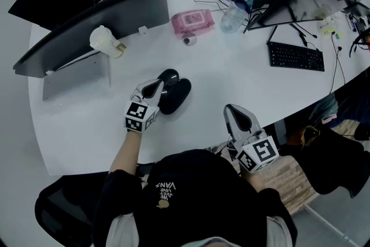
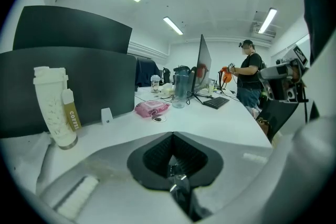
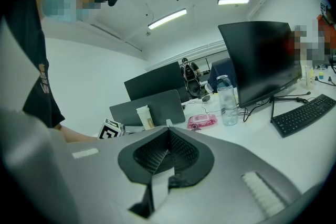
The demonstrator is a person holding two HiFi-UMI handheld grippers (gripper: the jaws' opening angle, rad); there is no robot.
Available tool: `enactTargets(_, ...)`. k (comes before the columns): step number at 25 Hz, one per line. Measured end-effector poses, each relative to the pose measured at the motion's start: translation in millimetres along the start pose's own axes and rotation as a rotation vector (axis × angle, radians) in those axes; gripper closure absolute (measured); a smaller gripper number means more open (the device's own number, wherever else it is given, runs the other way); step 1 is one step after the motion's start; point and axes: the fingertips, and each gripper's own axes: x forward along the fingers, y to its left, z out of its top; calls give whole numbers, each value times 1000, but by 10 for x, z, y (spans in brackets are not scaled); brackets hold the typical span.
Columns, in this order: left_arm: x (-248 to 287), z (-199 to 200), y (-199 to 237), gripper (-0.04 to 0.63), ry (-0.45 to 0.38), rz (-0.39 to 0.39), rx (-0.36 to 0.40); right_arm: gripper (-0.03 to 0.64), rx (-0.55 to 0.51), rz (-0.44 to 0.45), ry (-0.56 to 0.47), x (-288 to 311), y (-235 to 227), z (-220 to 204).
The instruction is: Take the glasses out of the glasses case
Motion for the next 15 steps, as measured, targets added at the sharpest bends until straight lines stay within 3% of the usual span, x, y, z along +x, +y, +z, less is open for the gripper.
enactTargets(15, 205, -316, 54, 594, 122, -8, -25, 615, 9, 7, 20, 86, -11, -31)
